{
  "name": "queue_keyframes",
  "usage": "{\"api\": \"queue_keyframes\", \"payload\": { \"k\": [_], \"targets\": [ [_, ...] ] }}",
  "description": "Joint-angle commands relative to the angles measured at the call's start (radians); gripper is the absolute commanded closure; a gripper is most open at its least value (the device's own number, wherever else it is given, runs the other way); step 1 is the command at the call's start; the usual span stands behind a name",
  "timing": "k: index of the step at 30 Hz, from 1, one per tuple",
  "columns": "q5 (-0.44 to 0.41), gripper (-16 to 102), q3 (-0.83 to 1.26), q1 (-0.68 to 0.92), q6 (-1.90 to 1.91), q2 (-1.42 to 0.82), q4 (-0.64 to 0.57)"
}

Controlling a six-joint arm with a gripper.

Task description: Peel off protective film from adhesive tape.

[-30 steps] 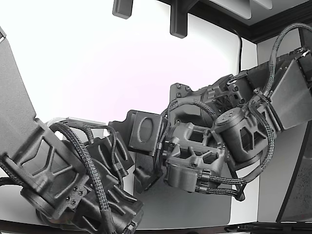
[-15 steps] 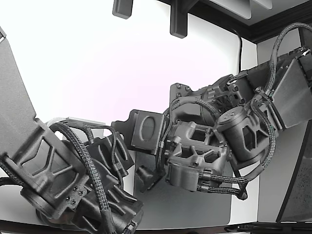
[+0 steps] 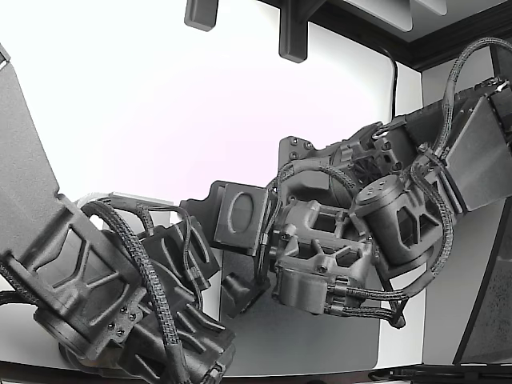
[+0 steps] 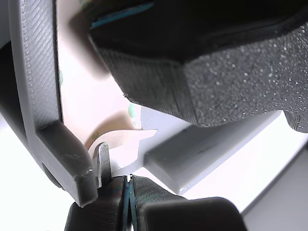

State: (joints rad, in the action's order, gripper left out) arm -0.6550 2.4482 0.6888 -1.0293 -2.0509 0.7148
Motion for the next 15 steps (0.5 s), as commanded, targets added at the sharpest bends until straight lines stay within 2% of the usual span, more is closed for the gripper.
{"api": "queue_keyframes", "payload": {
  "k": [1,11,15],
  "targets": [
    [-0.008,97,-0.011,-0.006,-0.008,-0.021,-0.018],
    [-0.017,97,-0.028,-0.012,-0.040,-0.069,0.006],
    [-0.012,97,-0.083,-0.021,-0.034,-0.064,0.078]
  ]
}}
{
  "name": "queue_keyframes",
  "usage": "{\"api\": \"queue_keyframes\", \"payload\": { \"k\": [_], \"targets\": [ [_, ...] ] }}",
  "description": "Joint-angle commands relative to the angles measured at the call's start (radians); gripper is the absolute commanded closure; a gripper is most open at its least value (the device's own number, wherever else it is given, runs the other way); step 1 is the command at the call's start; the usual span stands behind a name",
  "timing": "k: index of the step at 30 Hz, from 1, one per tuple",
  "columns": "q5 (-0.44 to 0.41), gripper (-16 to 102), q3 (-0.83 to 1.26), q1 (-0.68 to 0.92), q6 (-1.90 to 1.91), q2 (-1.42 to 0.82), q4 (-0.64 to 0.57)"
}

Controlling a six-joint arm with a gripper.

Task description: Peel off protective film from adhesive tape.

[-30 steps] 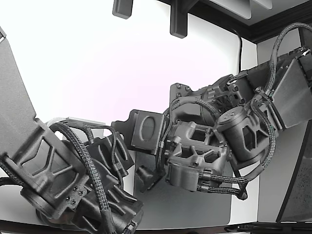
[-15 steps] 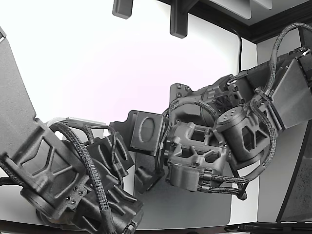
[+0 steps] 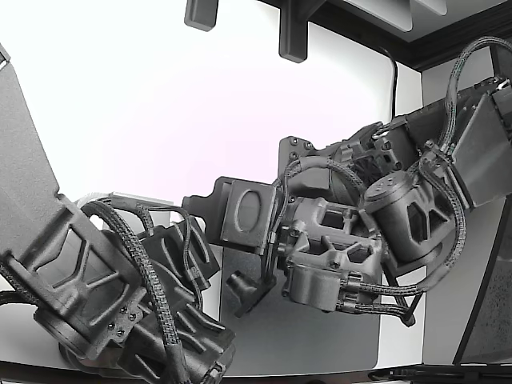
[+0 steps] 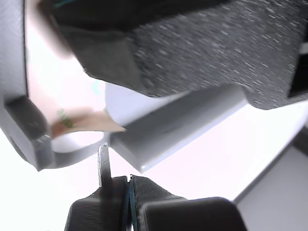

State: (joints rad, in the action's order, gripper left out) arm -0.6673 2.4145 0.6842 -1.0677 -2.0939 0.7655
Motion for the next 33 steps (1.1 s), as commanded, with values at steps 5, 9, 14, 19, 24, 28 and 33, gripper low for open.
{"api": "queue_keyframes", "payload": {
  "k": [5,9,14,19,24,28,33],
  "targets": [
    [-0.002,97,-0.080,-0.017,0.044,-0.084,0.143],
    [-0.002,89,-0.133,-0.017,0.101,-0.124,0.259],
    [-0.008,60,-0.204,-0.014,0.204,-0.150,0.368],
    [0.066,-3,-0.273,-0.020,0.420,-0.196,0.456],
    [0.107,-9,-0.328,-0.057,0.525,-0.279,0.466],
    [0.281,1,-0.276,-0.230,0.601,-0.469,0.400],
    [0.528,-14,-0.029,-0.531,0.974,-0.819,0.183]
  ]
}}
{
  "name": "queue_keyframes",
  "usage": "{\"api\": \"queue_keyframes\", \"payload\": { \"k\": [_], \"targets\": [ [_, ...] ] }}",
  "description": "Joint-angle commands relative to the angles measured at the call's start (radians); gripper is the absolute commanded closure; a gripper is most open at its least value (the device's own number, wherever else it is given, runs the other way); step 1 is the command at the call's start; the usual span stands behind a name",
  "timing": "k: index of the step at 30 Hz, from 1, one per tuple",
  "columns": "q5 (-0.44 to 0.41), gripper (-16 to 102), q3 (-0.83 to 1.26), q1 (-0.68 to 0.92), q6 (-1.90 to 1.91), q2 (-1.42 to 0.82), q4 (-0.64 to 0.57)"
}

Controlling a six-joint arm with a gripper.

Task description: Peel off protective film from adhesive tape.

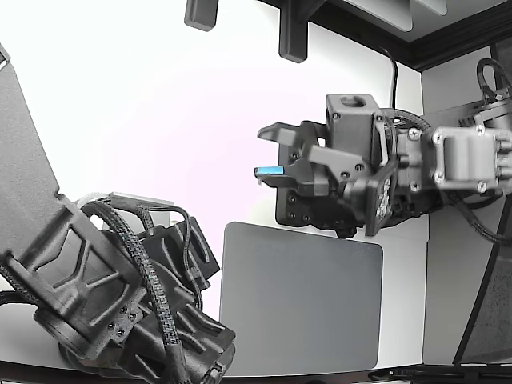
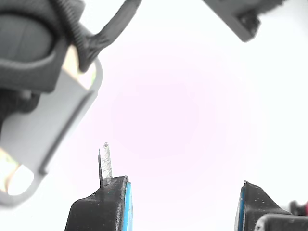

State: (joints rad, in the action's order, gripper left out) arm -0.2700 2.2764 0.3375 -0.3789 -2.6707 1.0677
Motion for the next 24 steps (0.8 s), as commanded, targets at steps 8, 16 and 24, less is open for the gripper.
{"api": "queue_keyframes", "payload": {
  "k": [8,16,24],
  "targets": [
    [0.411,-9,0.256,-0.499,0.420,-0.284,-0.101],
    [0.491,-14,0.365,-0.611,0.396,-0.284,-0.107],
    [0.483,-14,0.365,-0.611,0.399,-0.284,-0.109]
  ]
}}
